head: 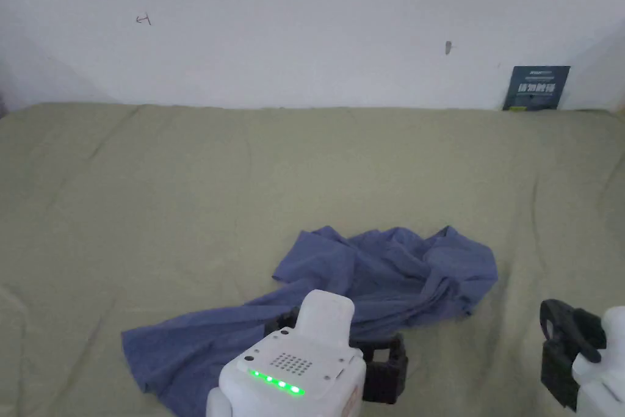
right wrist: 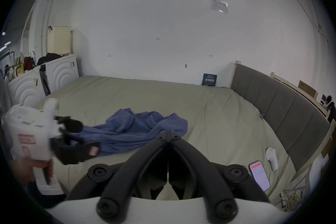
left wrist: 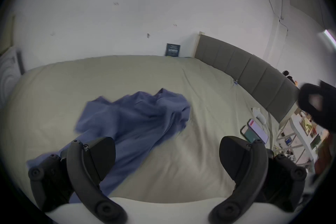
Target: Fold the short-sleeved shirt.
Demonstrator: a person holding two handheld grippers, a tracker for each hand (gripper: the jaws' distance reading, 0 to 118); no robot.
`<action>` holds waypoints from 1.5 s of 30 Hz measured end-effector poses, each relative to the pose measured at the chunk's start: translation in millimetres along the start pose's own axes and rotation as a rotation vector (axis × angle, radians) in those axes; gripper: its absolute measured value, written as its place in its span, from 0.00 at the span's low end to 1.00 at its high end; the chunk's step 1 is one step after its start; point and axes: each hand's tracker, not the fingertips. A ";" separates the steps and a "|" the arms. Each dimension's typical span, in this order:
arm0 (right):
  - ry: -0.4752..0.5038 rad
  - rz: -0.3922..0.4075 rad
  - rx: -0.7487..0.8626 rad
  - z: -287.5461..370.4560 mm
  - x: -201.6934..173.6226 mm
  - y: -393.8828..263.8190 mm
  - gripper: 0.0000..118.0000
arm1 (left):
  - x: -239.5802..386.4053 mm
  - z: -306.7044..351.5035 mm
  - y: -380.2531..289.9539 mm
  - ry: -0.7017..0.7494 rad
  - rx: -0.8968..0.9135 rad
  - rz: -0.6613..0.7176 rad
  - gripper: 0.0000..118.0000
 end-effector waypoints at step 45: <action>0.038 -0.027 -0.107 -27.5 4.8 -33.2 0.00 | -334.0 -106.0 6.2 0.402 -0.725 0.753 0.79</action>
